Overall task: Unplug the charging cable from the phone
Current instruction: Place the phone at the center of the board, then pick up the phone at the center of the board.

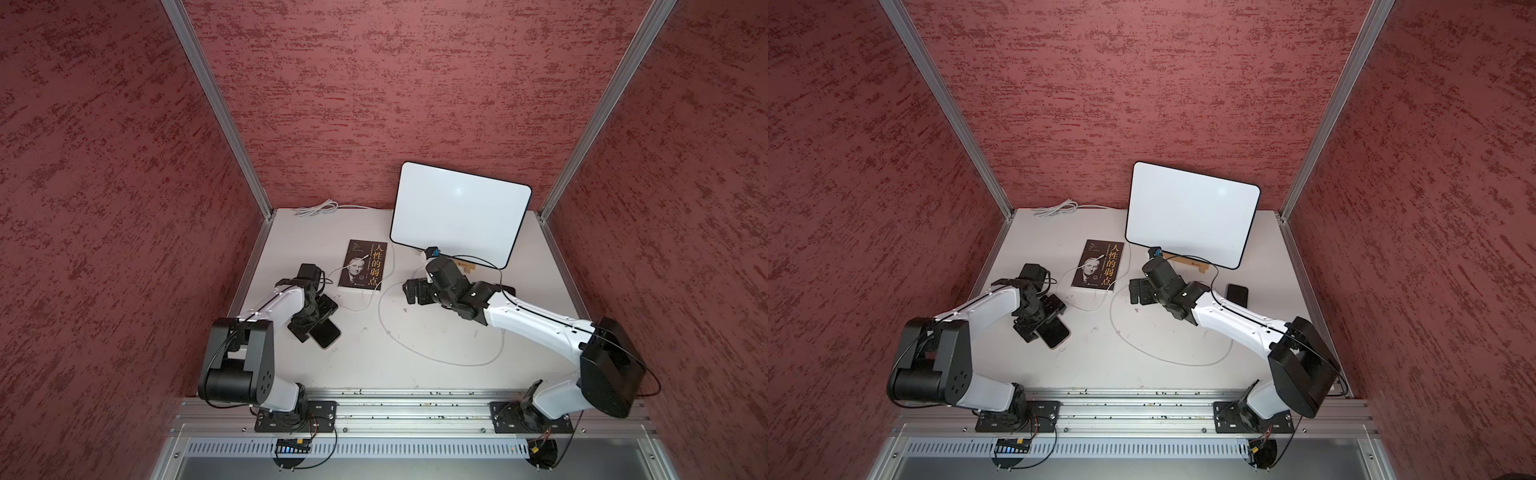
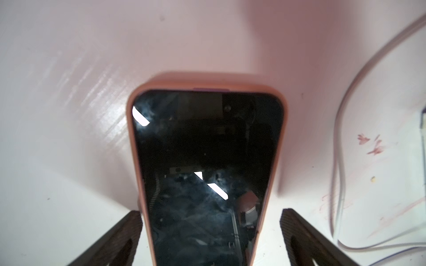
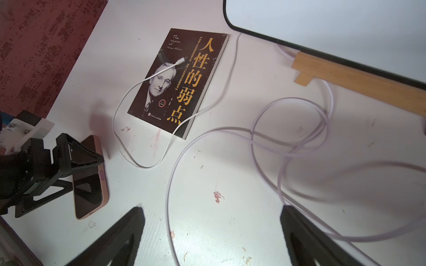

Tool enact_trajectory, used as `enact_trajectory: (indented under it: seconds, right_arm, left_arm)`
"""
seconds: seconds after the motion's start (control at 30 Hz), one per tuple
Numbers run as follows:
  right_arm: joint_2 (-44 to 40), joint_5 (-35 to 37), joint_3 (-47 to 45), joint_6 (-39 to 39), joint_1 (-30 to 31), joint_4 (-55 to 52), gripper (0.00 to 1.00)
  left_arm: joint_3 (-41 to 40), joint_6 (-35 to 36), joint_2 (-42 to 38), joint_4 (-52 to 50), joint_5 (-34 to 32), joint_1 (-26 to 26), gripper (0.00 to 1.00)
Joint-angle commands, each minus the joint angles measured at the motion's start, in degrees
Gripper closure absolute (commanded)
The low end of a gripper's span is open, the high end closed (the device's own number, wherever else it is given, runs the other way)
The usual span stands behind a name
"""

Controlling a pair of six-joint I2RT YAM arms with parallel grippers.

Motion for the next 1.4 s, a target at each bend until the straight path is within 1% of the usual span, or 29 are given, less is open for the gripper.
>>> enact_trajectory:
  seconds: [0.0,0.17,0.37,0.43,0.57,0.8,0.97,1.13,1.27,1.37]
  right_arm:
    - [-3.1,2.5,-0.5,0.3,0.4,0.3,0.02]
    - [-4.3,4.1,-0.4,0.5,0.4,-1.4,0.02]
    - [-6.1,7.0,0.1,1.2,-0.7,-6.7,0.01]
    - [-6.8,8.1,0.2,1.8,-1.6,-9.4,0.01]
    - [-10.3,10.0,-0.9,3.9,-4.2,-15.0,0.01]
    - [-16.1,14.7,-1.6,8.0,-12.7,-28.2,0.01]
    - [-17.1,13.4,-3.7,9.4,-21.9,-34.2,0.01]
    - [-15.7,7.9,-7.3,7.2,-30.5,-32.9,0.01]
    - [-13.4,5.4,-9.0,4.7,-33.2,-30.1,0.01]
    - [-10.3,4.2,-8.6,2.8,-34.8,-29.7,0.01]
  left_arm:
    - [0.8,0.4,1.0,0.7,-0.2,-0.3,0.0]
    - [1.4,0.3,-1.4,-0.3,-0.2,-0.6,0.0]
    - [4.9,1.1,-6.5,-3.5,-1.6,-2.2,0.0]
    - [6.4,1.5,-7.9,-4.2,-1.9,-3.5,0.0]
    - [10.3,2.2,-9.6,-5.1,-3.4,-8.4,0.0]
    - [15.6,4.4,-8.3,-1.9,-4.0,-19.1,0.0]
    - [19.2,7.2,-4.2,1.1,-2.6,-26.7,0.01]
    - [20.6,9.5,-0.9,5.6,1.1,-31.8,0.02]
    - [20.8,11.6,0.7,8.0,3.5,-34.9,0.02]
    - [20.5,12.3,1.7,9.2,5.0,-36.2,0.03]
